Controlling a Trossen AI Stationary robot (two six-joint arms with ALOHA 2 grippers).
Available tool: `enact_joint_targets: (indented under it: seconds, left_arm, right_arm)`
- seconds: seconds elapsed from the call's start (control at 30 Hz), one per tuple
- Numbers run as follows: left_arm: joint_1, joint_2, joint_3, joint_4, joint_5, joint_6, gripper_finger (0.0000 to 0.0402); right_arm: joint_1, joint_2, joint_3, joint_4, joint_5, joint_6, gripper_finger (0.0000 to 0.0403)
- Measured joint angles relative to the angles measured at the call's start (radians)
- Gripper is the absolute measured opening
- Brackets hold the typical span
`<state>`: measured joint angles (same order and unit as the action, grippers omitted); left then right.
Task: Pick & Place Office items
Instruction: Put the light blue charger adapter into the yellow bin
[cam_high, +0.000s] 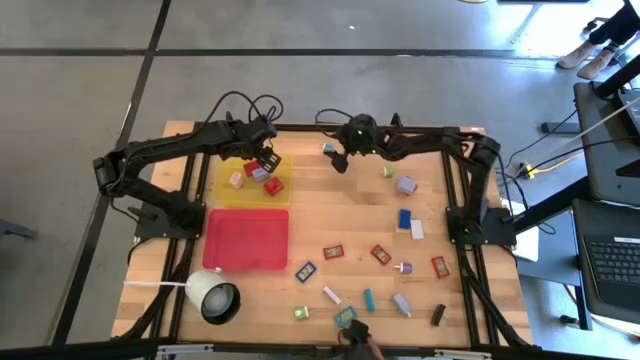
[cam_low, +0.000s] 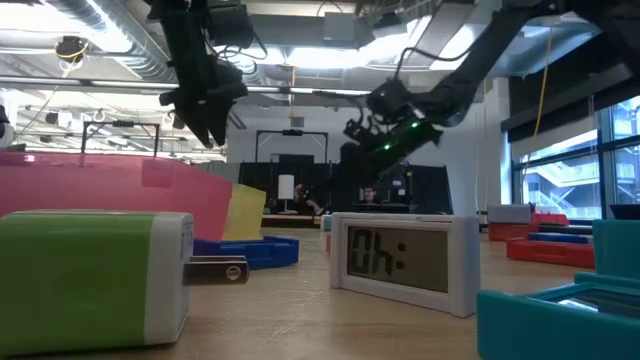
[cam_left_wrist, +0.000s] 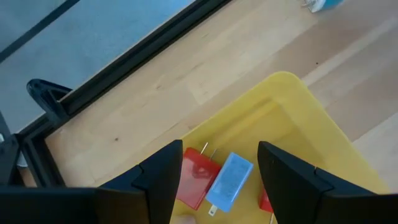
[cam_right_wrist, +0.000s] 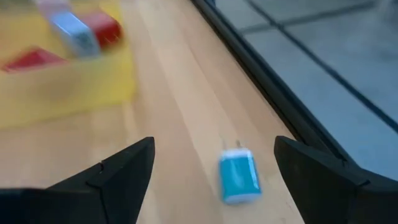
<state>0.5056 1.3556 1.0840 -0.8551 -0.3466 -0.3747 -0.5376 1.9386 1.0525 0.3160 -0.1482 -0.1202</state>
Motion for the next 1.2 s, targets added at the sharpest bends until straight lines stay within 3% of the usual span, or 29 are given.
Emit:
enact_joint_targets:
  seconds: [0.4,0.9,1.2]
  left_arm:
    - [0.000,0.000,0.000,0.000,-0.002,0.041,0.0206]
    - [0.000,0.000,0.000,0.018,-0.020,0.075,0.0207]
    - [0.000,0.000,0.000,0.030,-0.020,0.083,0.0207]
  right_arm:
    - [-0.031,0.148,0.268,-0.317,0.022,-0.079,0.0334]
    - [-0.033,0.149,0.278,-0.397,0.054,-0.238,0.0332]
    - [-0.016,0.189,0.341,-0.460,0.076,-0.302,0.0280]
